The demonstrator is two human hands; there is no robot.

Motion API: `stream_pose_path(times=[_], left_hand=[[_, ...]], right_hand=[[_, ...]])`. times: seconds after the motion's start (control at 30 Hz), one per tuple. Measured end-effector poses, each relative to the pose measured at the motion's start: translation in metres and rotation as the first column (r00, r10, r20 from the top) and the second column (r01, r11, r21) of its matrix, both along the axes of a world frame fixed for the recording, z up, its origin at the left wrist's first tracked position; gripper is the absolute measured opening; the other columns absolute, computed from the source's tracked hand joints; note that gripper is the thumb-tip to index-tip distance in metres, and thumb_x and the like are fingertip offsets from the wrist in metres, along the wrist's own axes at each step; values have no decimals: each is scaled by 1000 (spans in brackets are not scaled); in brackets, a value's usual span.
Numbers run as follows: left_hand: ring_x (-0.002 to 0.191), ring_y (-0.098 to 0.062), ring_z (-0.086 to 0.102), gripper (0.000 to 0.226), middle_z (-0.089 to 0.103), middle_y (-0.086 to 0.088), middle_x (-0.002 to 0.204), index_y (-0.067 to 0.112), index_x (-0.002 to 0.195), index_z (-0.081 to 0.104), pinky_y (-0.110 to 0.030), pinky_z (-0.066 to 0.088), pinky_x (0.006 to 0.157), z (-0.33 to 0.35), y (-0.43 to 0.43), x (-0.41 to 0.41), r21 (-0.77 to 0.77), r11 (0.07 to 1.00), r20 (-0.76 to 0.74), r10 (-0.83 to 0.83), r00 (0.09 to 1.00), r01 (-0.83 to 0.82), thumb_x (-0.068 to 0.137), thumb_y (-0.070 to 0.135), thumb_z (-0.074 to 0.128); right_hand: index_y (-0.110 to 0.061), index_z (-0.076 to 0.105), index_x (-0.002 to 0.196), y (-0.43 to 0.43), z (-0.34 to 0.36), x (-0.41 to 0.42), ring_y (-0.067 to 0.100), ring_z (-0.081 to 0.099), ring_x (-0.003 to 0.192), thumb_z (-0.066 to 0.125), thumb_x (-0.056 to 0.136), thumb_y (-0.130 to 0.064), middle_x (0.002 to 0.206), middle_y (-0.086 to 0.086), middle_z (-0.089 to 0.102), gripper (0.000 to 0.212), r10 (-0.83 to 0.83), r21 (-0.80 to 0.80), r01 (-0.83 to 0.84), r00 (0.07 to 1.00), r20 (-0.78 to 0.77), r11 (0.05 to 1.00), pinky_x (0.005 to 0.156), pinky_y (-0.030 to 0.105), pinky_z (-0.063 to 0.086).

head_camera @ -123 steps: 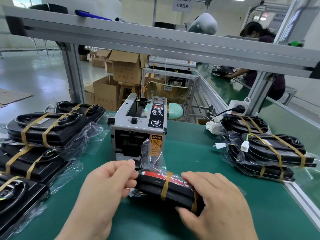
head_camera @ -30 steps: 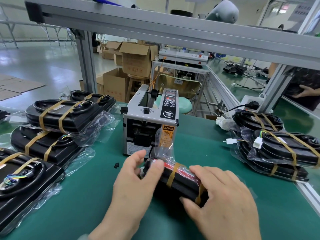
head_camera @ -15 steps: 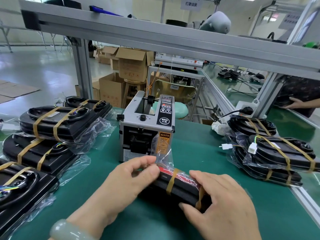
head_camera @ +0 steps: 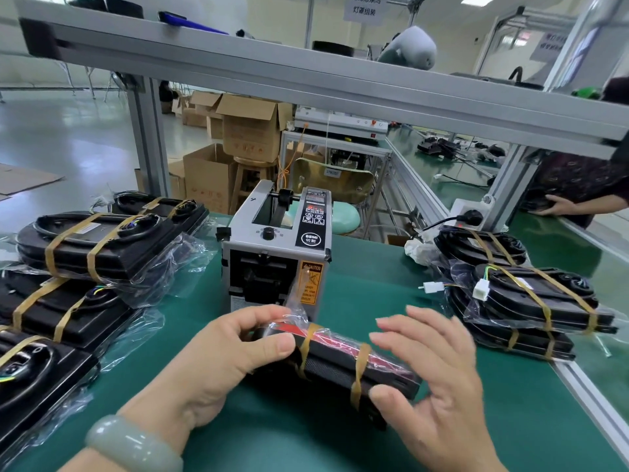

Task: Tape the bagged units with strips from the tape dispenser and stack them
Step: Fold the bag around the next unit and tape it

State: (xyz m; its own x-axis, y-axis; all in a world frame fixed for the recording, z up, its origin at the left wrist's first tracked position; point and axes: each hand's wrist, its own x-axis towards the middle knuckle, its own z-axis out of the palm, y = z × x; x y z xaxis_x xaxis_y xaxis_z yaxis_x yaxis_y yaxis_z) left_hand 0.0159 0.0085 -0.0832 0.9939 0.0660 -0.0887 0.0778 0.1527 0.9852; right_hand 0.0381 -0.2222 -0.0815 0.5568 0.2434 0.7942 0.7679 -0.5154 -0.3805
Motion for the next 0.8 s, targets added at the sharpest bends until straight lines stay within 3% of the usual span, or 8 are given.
stream_pose_path(times=[0.1, 0.23, 0.37, 0.47, 0.53, 0.6, 0.67, 0.8], left_hand=[[75, -14, 67, 45, 74, -9, 92, 18, 95, 75, -20, 52, 67, -1, 5, 4, -49, 999, -41, -7, 999, 5, 52, 12, 84], [74, -10, 67, 46, 73, -5, 88, 21, 93, 76, -20, 51, 67, 1, 8, 2, -68, 997, -45, -27, 999, 24, 50, 8, 88], [80, -18, 65, 39, 72, -10, 93, 24, 93, 76, -34, 45, 83, 2, 6, 3, -119, 993, -53, -18, 998, 11, 55, 22, 80], [83, -22, 60, 43, 71, -11, 94, 17, 96, 75, -37, 39, 83, 3, 4, 5, -105, 994, -81, -16, 997, 7, 54, 16, 84], [74, -18, 64, 54, 73, -9, 90, 15, 96, 74, -29, 48, 72, 3, 4, 6, -119, 993, -87, -13, 996, 3, 44, 12, 89], [68, -13, 67, 47, 74, -7, 86, 16, 92, 75, -21, 53, 58, 3, 4, 5, -150, 989, -88, -5, 996, -8, 47, 28, 79], [69, -12, 67, 44, 74, -6, 87, 18, 93, 76, -20, 53, 57, 3, 4, 3, -144, 990, -80, -3, 997, -9, 50, 31, 76], [84, -9, 65, 46, 75, 7, 96, 35, 98, 74, -27, 43, 75, 11, 0, -5, 13, 995, -92, -99, 991, 100, 59, 56, 65]], right_hand=[[-25, 68, 112, -5, -9, 4, 20, 49, 127, 43, 91, -43, 128, -6, 61, 37, 336, 272, -248, 873, -354, 930, 107, 46, 33], [-17, 68, 105, -17, -7, 9, 31, 57, 117, 62, 80, -30, 120, 14, 65, 29, 657, 601, -337, 599, -457, 725, 96, 36, 47], [-13, 76, 83, -16, -7, 12, 27, 68, 94, 81, 66, -50, 96, 20, 72, 41, 674, 701, -229, 577, -461, 675, 81, 28, 53], [-20, 75, 89, -9, -8, 10, 28, 69, 89, 73, 78, -34, 96, 20, 71, 18, 670, 767, -170, 623, -404, 619, 77, 28, 55], [-25, 71, 102, -9, -2, 4, 25, 65, 104, 69, 82, -32, 110, 9, 70, 21, 596, 626, -245, 671, -442, 741, 87, 25, 51], [-36, 55, 124, -9, 1, -1, 7, 58, 113, 75, 60, -32, 124, -15, 59, 68, 448, 301, -333, 711, -543, 894, 89, 8, 42], [-50, 39, 129, -4, 0, -5, -6, 53, 112, 84, 46, -34, 127, -28, 49, 96, 300, 98, -293, 799, -521, 951, 83, -2, 37], [-50, 46, 110, -2, 8, -8, -6, 63, 90, 80, 45, -27, 107, -27, 61, 77, 215, 133, -176, 893, -396, 975, 74, -1, 41]])
